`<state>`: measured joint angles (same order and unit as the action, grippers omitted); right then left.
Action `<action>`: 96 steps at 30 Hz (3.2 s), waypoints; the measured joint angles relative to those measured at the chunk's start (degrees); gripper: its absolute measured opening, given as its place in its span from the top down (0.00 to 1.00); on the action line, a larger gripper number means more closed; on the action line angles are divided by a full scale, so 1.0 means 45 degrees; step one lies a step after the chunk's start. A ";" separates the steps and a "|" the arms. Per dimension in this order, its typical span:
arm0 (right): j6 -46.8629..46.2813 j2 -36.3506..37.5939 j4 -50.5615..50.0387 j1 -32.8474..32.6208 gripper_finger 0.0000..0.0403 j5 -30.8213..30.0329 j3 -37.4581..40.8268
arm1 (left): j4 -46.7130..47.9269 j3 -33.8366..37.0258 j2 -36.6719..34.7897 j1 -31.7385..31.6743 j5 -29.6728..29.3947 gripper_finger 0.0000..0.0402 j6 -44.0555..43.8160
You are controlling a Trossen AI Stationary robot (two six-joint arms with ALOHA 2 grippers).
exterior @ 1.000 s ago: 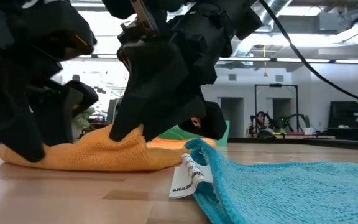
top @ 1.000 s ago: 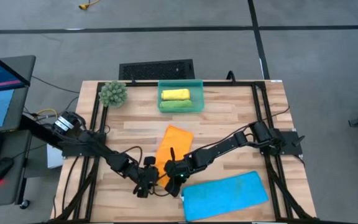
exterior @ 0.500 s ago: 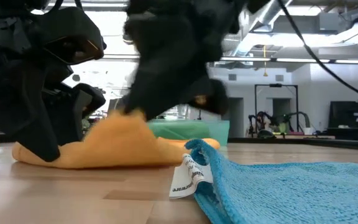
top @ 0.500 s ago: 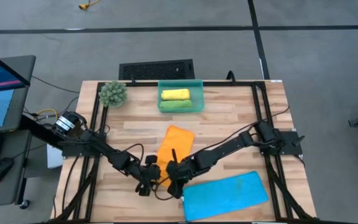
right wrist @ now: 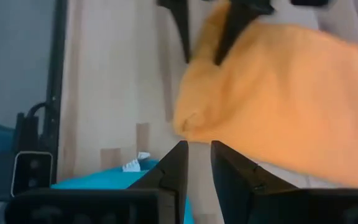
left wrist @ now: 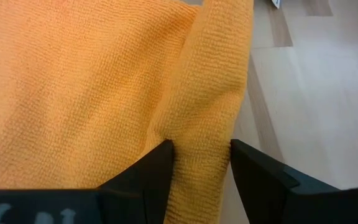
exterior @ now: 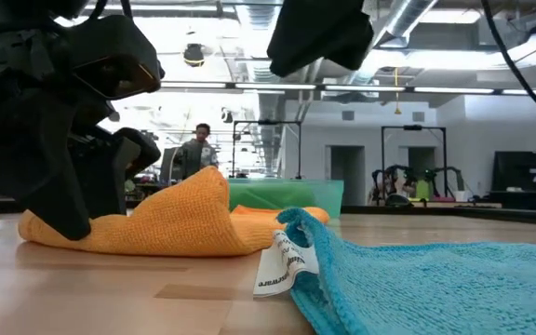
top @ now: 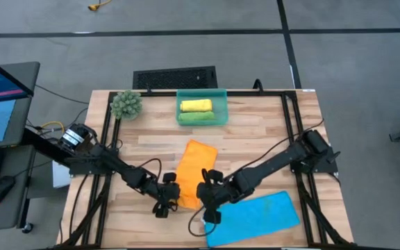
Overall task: Roll microfiber towels into tight, uniform cylinder then place into a basket
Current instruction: Roll the orange towel
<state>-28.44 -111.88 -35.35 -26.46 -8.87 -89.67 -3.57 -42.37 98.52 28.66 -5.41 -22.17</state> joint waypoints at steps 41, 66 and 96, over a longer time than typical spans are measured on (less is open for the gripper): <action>0.4011 -0.2078 0.2252 0.0349 0.44 0.0492 0.0012 | -0.0238 0.0015 0.0024 -0.2452 0.3672 0.61 -0.1845; 0.2281 -0.3506 0.2315 0.0388 0.44 0.0944 -0.0058 | -0.0350 0.0019 0.0024 -0.2452 0.3426 0.61 -0.1656; -0.1162 -0.3408 0.3816 0.1010 0.97 0.1478 0.0074 | 0.4387 0.0034 -0.4272 0.0068 -0.0776 0.61 -0.0612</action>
<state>-33.67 -127.22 -18.18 -21.91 -2.22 -89.34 16.17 -42.22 79.30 28.97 -8.90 -24.93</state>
